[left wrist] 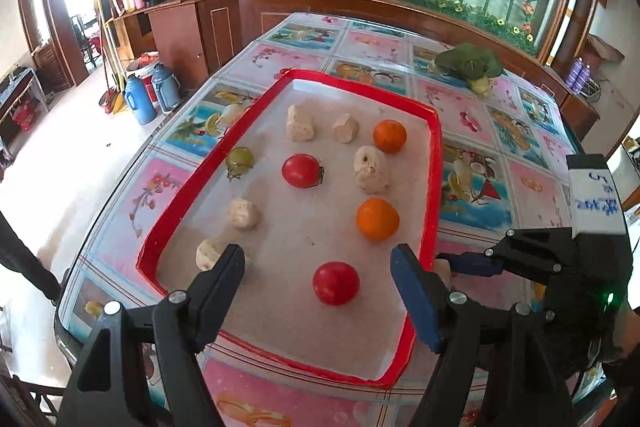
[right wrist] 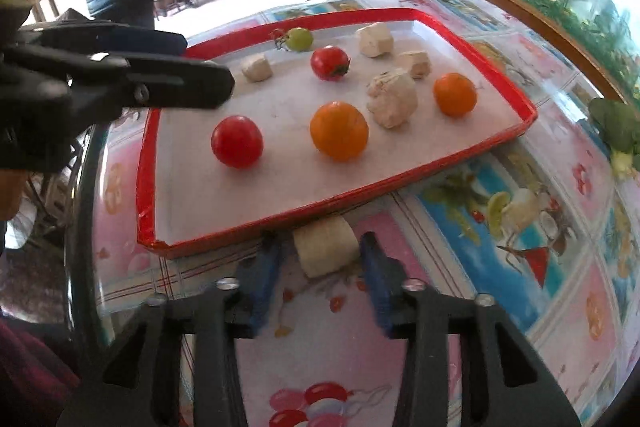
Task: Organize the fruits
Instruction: 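Grasp a beige block with the left tool while the right tool grasps the dark brown ball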
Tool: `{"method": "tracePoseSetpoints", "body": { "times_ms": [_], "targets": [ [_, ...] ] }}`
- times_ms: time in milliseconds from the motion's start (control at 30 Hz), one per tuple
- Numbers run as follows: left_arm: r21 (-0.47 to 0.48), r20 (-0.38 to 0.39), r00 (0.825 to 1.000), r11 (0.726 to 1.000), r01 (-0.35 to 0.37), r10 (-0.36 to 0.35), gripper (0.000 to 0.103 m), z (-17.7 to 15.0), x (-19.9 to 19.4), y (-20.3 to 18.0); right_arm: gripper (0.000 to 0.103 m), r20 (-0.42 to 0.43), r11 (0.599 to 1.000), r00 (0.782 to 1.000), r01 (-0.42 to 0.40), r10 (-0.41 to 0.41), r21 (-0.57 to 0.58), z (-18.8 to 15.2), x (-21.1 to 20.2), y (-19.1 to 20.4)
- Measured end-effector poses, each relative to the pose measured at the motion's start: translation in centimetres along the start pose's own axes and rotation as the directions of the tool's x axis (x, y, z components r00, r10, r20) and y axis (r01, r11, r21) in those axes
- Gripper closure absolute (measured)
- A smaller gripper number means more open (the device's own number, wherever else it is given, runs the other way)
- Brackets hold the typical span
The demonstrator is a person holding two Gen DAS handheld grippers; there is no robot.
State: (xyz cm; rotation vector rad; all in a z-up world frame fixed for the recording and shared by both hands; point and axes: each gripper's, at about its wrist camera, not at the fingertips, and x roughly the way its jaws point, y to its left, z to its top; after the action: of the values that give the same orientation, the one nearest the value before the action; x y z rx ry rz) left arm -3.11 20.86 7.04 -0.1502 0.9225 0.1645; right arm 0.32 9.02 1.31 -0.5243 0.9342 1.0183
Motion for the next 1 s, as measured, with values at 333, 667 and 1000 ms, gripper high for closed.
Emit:
{"method": "tracePoseSetpoints", "body": {
  "times_ms": [333, 667, 1000],
  "targets": [
    [0.207, -0.032, 0.992, 0.97, 0.129, -0.125, 0.025, -0.2, 0.8, -8.5, 0.072, 0.038, 0.949, 0.99, 0.116, -0.133, 0.293, -6.4, -5.7, -6.6],
    [0.392, -0.156, 0.958, 0.875, 0.285, -0.242, 0.025, -1.9, 3.3, -18.9, 0.071, -0.034, 0.882, 0.971, 0.228, -0.235, 0.411, -12.3, -9.4, -9.9],
    [0.468, -0.198, 0.945, 0.822, 0.324, -0.26, 0.025, -3.6, 4.1, -25.4, 0.065, 0.018, 0.796, 0.944, 0.268, -0.33, 0.542, -19.0, -17.6, -13.1]
  ]
}}
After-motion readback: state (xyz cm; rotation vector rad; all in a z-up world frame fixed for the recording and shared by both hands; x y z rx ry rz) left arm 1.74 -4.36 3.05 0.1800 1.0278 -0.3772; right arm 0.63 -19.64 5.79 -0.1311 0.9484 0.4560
